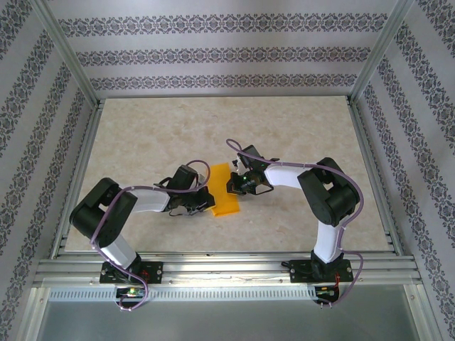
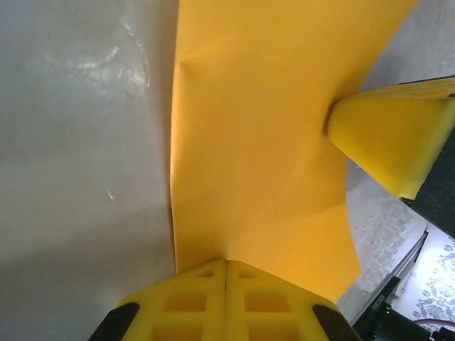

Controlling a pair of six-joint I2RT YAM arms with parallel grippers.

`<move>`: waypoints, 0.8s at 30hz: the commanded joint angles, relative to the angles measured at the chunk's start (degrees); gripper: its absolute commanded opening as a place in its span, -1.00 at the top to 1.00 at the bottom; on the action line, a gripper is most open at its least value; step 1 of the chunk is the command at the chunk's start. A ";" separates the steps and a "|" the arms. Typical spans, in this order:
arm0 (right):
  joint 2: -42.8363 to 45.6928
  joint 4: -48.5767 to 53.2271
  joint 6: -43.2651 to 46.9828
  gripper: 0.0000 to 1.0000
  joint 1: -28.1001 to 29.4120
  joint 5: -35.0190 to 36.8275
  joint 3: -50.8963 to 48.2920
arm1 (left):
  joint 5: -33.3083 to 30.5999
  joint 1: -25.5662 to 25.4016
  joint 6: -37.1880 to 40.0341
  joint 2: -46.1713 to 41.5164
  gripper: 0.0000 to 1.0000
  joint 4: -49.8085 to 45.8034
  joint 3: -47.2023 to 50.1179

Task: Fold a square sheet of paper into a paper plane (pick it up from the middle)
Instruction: Fold the paper in half at the center of the table.

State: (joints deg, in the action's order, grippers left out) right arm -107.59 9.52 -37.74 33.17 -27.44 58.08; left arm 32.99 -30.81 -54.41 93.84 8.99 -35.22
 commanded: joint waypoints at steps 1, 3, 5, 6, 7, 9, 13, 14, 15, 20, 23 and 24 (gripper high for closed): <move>-0.87 5.51 -0.67 1.00 -0.03 4.68 -2.14 | -3.35 -0.66 2.38 -2.16 1.00 -7.97 2.17; -0.87 5.57 -0.67 1.00 -0.03 4.72 -2.02 | -2.95 -0.65 2.44 -4.71 1.00 -8.83 0.84; -0.78 5.56 -0.76 1.00 -0.03 4.70 -1.97 | -2.35 -0.82 2.72 -6.77 0.98 -9.81 -1.05; -0.78 5.52 -0.76 1.00 -0.03 4.68 -1.93 | -1.92 -0.94 2.69 -7.75 0.97 -9.95 -1.86; -0.67 5.43 -0.76 1.00 -0.08 4.76 -2.02 | -1.54 -1.01 2.45 -8.47 0.96 -9.77 -2.48; -0.67 5.51 -0.76 1.00 -0.03 4.74 -1.92 | -0.85 -1.18 1.34 -9.18 0.95 -8.45 -2.84; -0.84 5.34 -0.84 1.00 -0.03 4.59 -1.91 | 1.48 -1.49 -1.97 -7.02 0.95 -1.93 -1.63; -0.87 5.33 -0.85 1.00 -0.06 4.59 -1.85 | 1.77 -1.70 -2.44 -6.23 0.95 -1.09 -1.51; -0.89 5.35 -0.78 1.00 -0.03 4.51 -1.95 | 1.81 -2.05 -2.53 -5.32 0.95 -0.59 -1.43; -1.04 5.09 -0.85 1.00 -0.03 4.68 -2.18 | 1.40 -3.46 -3.00 -1.56 0.97 0.95 0.05; -1.13 4.72 -1.11 1.00 0.03 4.73 -2.44 | -2.80 -4.33 -0.12 -1.04 0.98 -5.27 0.86; -1.22 4.63 -1.20 1.00 0.04 4.91 -2.45 | -3.82 -4.35 0.54 -0.95 0.98 -6.27 1.76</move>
State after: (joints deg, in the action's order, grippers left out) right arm -107.42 9.61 -37.95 33.17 -27.24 57.93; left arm 32.40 -34.22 -55.88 92.51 6.63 -35.27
